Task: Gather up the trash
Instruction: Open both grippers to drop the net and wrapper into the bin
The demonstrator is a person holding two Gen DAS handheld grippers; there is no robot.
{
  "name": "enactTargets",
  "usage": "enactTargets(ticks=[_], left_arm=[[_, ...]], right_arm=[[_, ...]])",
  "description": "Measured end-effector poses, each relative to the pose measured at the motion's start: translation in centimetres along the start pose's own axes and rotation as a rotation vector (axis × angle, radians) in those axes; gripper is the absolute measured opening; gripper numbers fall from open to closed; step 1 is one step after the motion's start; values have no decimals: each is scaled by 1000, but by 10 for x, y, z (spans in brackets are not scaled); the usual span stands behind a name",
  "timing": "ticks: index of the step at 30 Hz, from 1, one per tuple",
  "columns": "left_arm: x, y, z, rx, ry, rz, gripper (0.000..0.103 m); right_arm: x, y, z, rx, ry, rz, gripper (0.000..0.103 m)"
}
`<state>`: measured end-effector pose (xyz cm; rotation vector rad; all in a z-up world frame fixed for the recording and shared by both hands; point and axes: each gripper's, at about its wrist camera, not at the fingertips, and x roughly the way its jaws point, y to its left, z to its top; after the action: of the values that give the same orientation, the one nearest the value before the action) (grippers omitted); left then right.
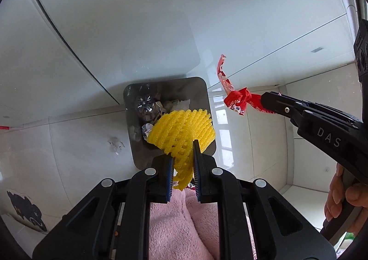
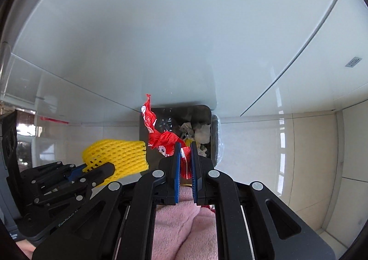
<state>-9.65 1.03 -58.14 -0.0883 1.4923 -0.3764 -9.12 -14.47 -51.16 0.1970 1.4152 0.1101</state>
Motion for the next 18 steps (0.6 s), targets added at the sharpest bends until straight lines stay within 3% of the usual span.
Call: enactTargets(ticks=[8,15,16,17,18], left_arm=[[18,1,11,-8,32,5,19],[13,4,10,-23,19,7,42],[12,6,9,-27,18,8,45],[11,7,9,-33,15,10,50],[10,8,9,-39,11,14,55]], right_arm=[[36,1,17,37,63,10,12],[38,3,28,63,68,42,14],[38,3,28,66,71,43,17],[37,3,28,69,70,46,33],[39,-1,28,75,63,53,57]])
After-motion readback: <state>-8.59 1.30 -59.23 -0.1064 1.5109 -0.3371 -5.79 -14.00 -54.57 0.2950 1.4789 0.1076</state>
